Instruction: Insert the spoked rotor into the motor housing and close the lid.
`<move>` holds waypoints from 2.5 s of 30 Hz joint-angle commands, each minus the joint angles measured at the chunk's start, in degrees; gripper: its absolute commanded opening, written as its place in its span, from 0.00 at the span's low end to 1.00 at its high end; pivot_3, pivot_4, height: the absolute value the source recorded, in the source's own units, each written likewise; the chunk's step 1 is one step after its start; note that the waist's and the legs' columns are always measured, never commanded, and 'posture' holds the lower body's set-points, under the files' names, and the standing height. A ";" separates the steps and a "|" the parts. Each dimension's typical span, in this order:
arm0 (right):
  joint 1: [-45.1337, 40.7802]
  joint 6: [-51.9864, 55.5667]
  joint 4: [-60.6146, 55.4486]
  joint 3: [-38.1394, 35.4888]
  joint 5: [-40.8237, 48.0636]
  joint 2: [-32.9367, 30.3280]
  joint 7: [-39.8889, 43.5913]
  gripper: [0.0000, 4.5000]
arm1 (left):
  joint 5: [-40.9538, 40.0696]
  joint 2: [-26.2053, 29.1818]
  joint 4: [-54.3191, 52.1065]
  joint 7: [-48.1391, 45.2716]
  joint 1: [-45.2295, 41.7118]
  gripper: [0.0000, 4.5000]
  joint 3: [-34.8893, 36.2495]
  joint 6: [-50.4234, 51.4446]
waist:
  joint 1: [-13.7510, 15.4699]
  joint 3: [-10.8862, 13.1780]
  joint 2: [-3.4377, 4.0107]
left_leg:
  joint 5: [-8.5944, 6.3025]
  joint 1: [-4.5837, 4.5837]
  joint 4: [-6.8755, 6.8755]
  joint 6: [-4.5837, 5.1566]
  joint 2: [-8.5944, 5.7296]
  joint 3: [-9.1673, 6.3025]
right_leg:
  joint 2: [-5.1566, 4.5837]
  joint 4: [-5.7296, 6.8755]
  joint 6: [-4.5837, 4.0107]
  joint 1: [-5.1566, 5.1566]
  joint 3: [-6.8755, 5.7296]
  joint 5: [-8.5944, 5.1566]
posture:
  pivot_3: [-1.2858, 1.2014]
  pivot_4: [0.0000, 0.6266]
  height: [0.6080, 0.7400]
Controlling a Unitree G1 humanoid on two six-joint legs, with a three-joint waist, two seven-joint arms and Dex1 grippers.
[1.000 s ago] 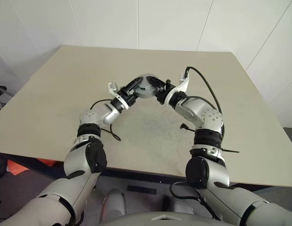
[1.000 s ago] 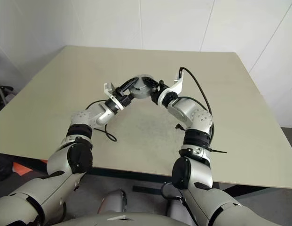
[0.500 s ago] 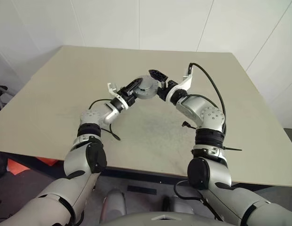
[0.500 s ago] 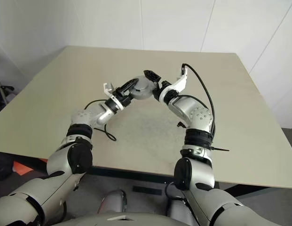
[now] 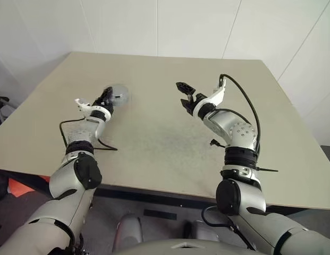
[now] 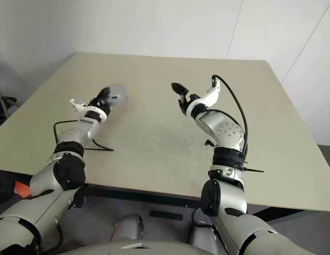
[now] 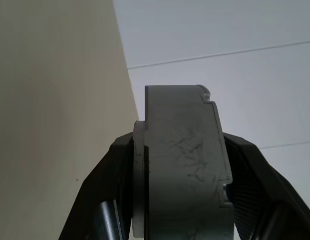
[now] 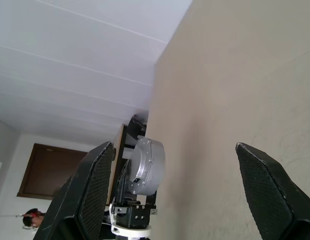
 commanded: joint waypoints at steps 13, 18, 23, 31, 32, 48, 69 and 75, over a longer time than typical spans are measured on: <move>-1.36 -0.91 0.43 0.19 -1.56 -0.34 0.44 1.00 | 4.45 2.90 4.95 7.08 -0.32 0.63 0.13 -11.87 | -0.05 0.02 -0.07 | 0.00 0.02 0.04 -0.01 0.05 0.00 | 0.01 0.05 0.00 0.00 -0.01 0.00 | 0.52 0.00 1.00; -1.59 -0.89 0.90 0.02 -1.93 -0.37 0.48 1.00 | 6.11 3.63 5.43 9.22 -0.20 0.98 -0.06 -14.52 | -0.29 0.01 -0.07 | 0.03 0.13 0.05 -0.05 0.06 0.00 | 0.01 0.13 -0.16 0.03 0.01 -0.10 | 0.52 0.00 1.00; -1.95 -0.78 1.82 -0.06 -2.12 -0.80 0.81 1.00 | 6.84 6.76 6.13 10.92 -0.43 1.00 0.69 -18.45 | -0.80 0.01 -0.07 | 0.09 0.28 0.04 -0.15 0.14 0.02 | 0.08 0.18 -0.17 0.04 0.02 -0.08 | 0.52 0.00 1.00; -2.67 -2.33 2.85 1.69 -5.30 -3.26 3.96 1.00 | 10.70 11.30 6.55 9.96 -2.20 1.00 -2.06 -21.04 | 0.17 0.01 -0.07 | 0.08 0.21 0.00 -0.15 0.10 0.02 | 0.05 0.14 -0.20 0.05 0.01 -0.08 | 0.52 0.00 1.00; -2.07 -3.53 1.73 3.70 -7.80 -4.17 6.18 1.00 | 12.10 10.74 6.22 8.70 -2.58 1.00 -3.58 -20.94 | 0.38 0.01 -0.07 | 0.08 0.20 0.02 -0.15 0.10 0.02 | 0.03 0.13 -0.21 0.07 0.01 -0.07 | 0.52 0.00 1.00; 12.07 -30.83 -3.46 30.02 -49.60 -33.57 36.36 1.00 | 32.42 -3.47 -17.46 -25.90 1.82 1.00 -39.14 -14.65 | 0.86 0.03 -0.27 | -0.01 0.10 0.36 0.02 0.08 0.03 | -0.05 0.14 -0.25 0.27 -0.02 -0.04 | 0.52 0.00 1.00; 12.58 -38.30 2.29 27.50 -56.43 -28.76 33.58 1.00 | 43.04 -6.97 -23.45 -21.81 8.92 1.00 -48.86 -21.13 | -0.56 0.02 -0.25 | -0.25 0.33 0.72 0.50 0.14 0.08 | -0.03 0.19 -0.52 0.50 0.02 0.11 | 0.52 0.00 1.00; 11.89 -39.49 3.43 27.24 -57.35 -28.66 33.10 1.00 | 43.35 -7.33 -22.94 -21.53 8.82 1.00 -49.07 -21.20 | -0.56 0.02 -0.25 | -0.25 0.33 0.72 0.51 0.14 0.09 | -0.03 0.18 -0.51 0.50 0.02 0.11 | 0.52 0.00 1.00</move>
